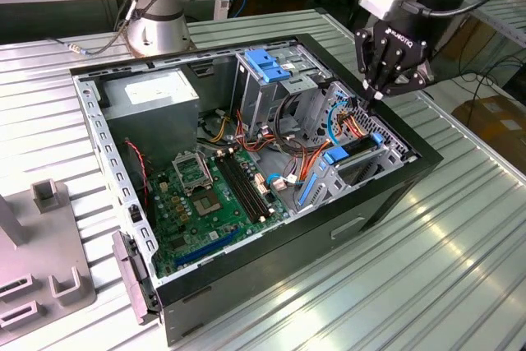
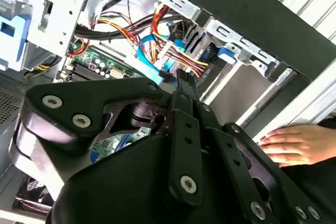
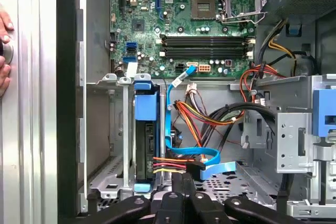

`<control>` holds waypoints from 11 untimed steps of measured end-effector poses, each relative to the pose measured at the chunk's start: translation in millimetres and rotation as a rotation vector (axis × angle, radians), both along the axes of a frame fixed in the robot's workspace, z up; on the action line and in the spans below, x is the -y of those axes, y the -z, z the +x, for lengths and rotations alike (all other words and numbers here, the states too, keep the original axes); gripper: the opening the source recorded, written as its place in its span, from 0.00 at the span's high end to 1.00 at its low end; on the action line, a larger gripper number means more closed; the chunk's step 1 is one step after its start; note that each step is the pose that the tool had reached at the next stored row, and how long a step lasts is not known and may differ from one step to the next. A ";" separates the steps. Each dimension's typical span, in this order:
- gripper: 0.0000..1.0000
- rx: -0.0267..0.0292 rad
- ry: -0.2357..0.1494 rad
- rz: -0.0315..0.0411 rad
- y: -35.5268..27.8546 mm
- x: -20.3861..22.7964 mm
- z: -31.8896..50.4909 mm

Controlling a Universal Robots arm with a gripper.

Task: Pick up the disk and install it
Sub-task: 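Insert the second disk wire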

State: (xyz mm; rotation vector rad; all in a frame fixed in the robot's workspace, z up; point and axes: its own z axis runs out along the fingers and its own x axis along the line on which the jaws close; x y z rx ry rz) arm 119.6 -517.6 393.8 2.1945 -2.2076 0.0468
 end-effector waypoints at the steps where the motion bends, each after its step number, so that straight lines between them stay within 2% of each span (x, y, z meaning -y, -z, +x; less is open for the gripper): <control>1: 0.90 -0.0293 0.000 -0.0012 -0.1 -14.0 -2.8; 2: 0.90 -0.0301 -0.001 -0.0242 -0.1 -20.3 -3.0; 4: 0.90 -0.0301 -0.001 -0.0461 0.0 -22.8 -3.0; 11: 0.90 -0.0300 -0.003 -0.0475 0.7 -23.9 -4.2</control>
